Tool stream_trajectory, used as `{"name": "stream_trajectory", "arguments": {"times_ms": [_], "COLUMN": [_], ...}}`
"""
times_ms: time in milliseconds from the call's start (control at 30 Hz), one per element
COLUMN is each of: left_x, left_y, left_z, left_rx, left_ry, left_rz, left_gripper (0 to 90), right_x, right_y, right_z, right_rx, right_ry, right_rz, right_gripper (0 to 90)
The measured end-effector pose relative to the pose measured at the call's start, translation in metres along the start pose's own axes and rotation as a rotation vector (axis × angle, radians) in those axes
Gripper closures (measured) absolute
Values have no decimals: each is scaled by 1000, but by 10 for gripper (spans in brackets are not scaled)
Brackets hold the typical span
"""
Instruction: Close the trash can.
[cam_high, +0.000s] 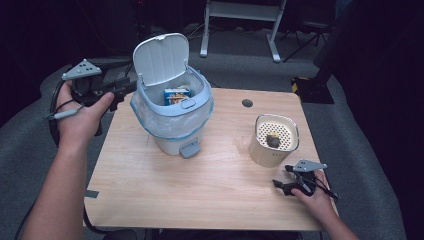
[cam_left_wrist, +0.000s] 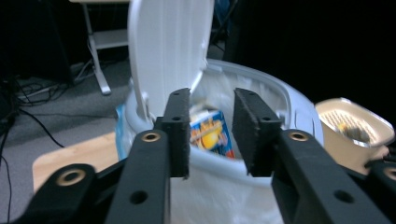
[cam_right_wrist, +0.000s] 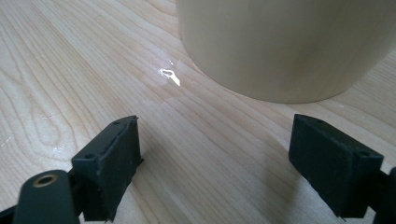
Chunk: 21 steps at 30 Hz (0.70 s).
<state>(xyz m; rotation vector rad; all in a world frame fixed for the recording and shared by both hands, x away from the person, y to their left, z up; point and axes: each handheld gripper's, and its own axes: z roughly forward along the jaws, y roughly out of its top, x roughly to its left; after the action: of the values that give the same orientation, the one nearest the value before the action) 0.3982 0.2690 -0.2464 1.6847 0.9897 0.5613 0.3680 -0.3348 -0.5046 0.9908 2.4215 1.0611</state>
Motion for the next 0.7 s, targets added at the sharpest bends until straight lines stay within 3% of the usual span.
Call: {"name": "stream_trajectory", "arguments": {"times_ms": [133, 200, 267, 367, 400, 467, 567, 700], "left_x": [4, 7, 9, 14, 17, 21, 25, 34], "left_y": [17, 24, 28, 36, 39, 44, 46, 49], "left_z": [6, 8, 9, 11, 12, 13, 15, 22], "left_rx": [-47, -57, -59, -56, -49, -38, -48, -37], "left_ry": [-3, 16, 32, 68, 83, 126, 126, 158], "left_rz": [-33, -31, -31, -29, -24, 2, -8, -15], "left_gripper": [688, 697, 711, 809, 809, 891, 899, 900], "right_x": [0, 0, 0, 0, 0, 0, 0, 0], "right_y": [0, 0, 0, 0, 0, 0, 0, 0], "right_z": [0, 0, 0, 0, 0, 0, 0, 0], "right_rx": [0, 0, 0, 0, 0, 0, 0, 1], "right_ry": [0, 0, 1, 1, 1, 1, 1, 1], "right_rz": [0, 0, 0, 0, 0, 0, 0, -1], "right_gripper": [167, 167, 167, 167, 167, 167, 167, 167]}}
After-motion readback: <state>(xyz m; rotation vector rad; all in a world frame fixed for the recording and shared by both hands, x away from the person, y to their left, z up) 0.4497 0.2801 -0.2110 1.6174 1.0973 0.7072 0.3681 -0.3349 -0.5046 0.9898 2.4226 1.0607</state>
